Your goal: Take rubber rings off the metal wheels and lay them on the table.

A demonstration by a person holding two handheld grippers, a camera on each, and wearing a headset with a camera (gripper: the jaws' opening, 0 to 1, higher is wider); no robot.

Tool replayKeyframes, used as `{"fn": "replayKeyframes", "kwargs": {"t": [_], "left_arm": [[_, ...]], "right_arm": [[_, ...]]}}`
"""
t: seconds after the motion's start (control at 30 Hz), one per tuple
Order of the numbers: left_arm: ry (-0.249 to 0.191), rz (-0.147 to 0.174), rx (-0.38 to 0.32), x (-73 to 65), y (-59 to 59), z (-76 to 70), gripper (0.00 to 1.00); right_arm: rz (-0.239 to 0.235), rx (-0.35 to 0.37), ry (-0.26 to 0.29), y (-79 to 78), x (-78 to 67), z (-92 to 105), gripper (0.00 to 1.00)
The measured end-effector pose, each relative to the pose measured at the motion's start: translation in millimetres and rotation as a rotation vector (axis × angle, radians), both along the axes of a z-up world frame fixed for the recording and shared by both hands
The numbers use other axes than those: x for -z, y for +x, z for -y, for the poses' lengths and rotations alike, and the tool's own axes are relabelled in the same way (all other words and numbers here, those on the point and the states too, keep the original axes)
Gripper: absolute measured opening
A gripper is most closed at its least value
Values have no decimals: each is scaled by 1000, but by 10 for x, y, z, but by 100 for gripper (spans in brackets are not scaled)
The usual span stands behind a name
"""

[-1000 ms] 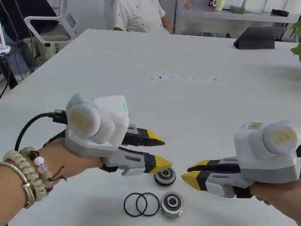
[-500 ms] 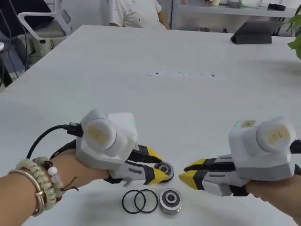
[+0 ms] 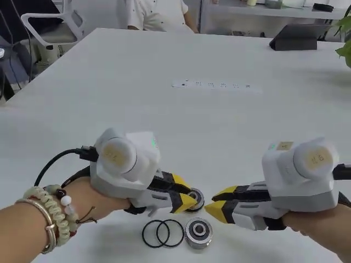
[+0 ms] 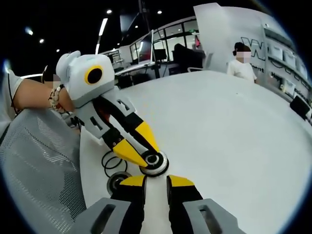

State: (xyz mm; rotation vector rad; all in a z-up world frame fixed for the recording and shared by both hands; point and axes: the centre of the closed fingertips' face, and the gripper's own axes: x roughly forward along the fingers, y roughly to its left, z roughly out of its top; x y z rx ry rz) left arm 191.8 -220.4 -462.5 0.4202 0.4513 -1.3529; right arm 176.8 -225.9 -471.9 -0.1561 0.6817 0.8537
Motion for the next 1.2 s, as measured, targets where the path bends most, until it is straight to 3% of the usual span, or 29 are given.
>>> {"fn": "replayKeyframes", "kwargs": {"t": [0.1, 0.17, 0.43, 0.53, 0.63, 1.0, 1.03, 1.07, 1.1, 1.2], "left_arm": [[0, 2, 6, -6, -22, 30, 7], [2, 8, 9, -10, -26, 32, 7], [0, 8, 6, -13, -35, 30, 7], [-1, 8, 4, -13, -36, 34, 7], [-2, 11, 3, -14, -38, 36, 7], [-6, 11, -2, -16, -41, 36, 7], [-7, 11, -2, -16, -41, 35, 7], [-9, 9, 0, -16, -47, 39, 7], [-9, 10, -1, -15, -46, 38, 7], [-10, 10, 0, -16, -48, 37, 7]], "right_arm": [[3, -23, -24, -33, 41, -40, 17], [37, -34, -77, -6, 54, -2, 16], [14, 10, -43, 22, 56, 48, 20], [5, -19, -22, -19, 55, 3, 15], [39, -53, -53, -21, 42, 0, 13], [36, -64, -73, -20, 62, 17, 9], [46, -64, -103, -5, 83, 56, 1], [79, -72, -136, 30, 88, 91, 0], [58, -72, -106, 4, 78, 51, 0], [63, -81, -120, -4, 80, 52, 0]]}}
